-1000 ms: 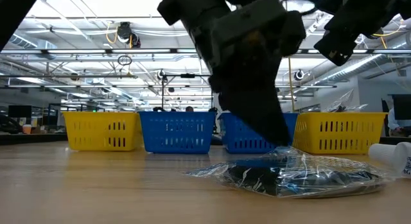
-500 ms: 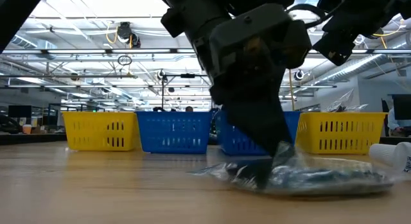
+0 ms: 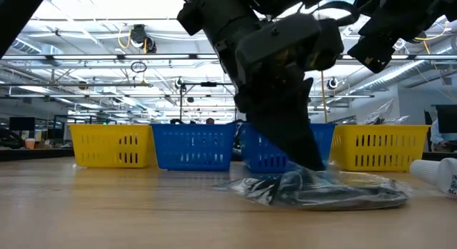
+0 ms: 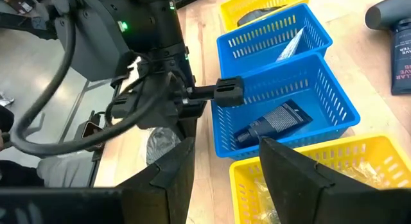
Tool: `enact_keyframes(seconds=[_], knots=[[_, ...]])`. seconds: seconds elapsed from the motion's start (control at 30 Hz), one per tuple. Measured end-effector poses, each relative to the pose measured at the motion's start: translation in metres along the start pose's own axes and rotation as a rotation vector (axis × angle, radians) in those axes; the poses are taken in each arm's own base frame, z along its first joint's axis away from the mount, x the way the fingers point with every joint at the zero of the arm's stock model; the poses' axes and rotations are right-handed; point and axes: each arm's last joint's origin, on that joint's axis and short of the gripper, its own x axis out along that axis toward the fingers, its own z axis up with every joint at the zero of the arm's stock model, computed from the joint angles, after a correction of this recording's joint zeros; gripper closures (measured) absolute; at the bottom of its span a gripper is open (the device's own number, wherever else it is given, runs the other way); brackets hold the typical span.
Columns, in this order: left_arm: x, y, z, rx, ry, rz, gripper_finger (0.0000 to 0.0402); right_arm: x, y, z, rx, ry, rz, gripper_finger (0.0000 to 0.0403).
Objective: Pick & Place Travel size toiletries
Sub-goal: Put the black hairbrush into the right yellow basket
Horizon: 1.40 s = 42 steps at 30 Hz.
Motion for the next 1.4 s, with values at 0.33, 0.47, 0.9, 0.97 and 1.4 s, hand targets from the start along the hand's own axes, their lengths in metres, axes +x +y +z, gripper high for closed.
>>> enact_keyframes(seconds=[0.33,0.47,0.9,0.97,1.4], knots=[[-0.035,-0.01,0.01,0.039,-0.036,0.056,0.0401,0.0,0.0,0.0,0.0,0.004,-0.002,0.0236],[-0.056,-0.016,0.015,0.048,-0.071,0.088,0.0401,0.0,0.0,0.0,0.0,0.004,-0.002,0.0236],[-0.153,-0.035,0.033,0.15,-0.282,0.376,0.0402,0.0,0.0,0.0,-0.017,-0.002,0.001,0.0236],[-0.162,-0.035,0.034,0.154,-0.309,0.435,0.0402,0.0,0.0,0.001,-0.039,-0.007,0.003,0.0236],[-0.181,-0.019,0.041,0.15,-0.365,0.558,0.0402,-0.001,0.006,0.012,-0.096,-0.126,0.061,0.0236]])
